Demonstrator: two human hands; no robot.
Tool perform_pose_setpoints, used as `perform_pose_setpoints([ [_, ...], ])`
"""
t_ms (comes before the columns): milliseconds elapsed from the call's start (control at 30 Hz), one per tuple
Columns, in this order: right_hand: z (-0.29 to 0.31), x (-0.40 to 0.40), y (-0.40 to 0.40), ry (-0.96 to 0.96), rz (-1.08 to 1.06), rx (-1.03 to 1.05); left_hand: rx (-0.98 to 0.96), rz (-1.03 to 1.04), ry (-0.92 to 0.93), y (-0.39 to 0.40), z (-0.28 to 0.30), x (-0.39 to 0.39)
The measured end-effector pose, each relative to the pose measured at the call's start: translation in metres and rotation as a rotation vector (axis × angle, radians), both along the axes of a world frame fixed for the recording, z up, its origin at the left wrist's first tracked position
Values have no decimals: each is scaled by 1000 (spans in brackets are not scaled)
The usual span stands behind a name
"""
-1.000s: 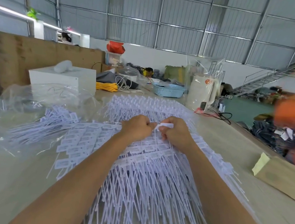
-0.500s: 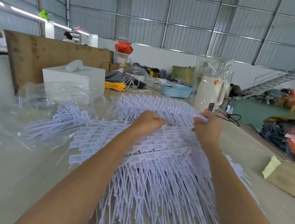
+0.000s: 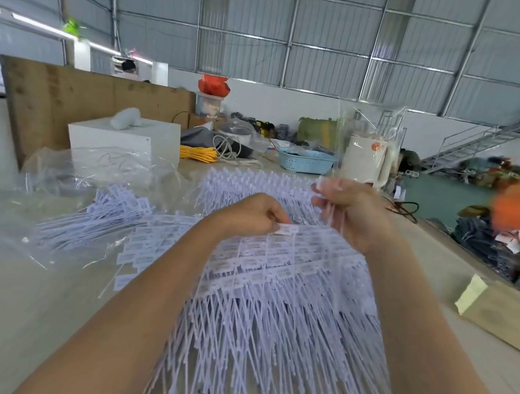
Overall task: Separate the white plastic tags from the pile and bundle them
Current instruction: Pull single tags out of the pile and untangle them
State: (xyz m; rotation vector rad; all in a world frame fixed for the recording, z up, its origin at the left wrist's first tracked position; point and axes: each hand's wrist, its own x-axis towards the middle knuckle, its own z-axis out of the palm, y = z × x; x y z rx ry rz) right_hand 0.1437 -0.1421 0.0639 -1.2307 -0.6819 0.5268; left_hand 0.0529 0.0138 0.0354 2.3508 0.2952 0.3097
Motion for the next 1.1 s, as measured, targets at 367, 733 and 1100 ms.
perform_pose_setpoints([
  [367, -47, -8, 36, -44, -79, -224, 58, 136, -189, 2, -3, 11],
  [733, -51, -3, 35, -199, -178, -231, 118, 123, 28, 15, -6, -2],
  [1100, -52, -4, 30, -386, -213, -238, 21, 187, -49, 9, -3, 1],
])
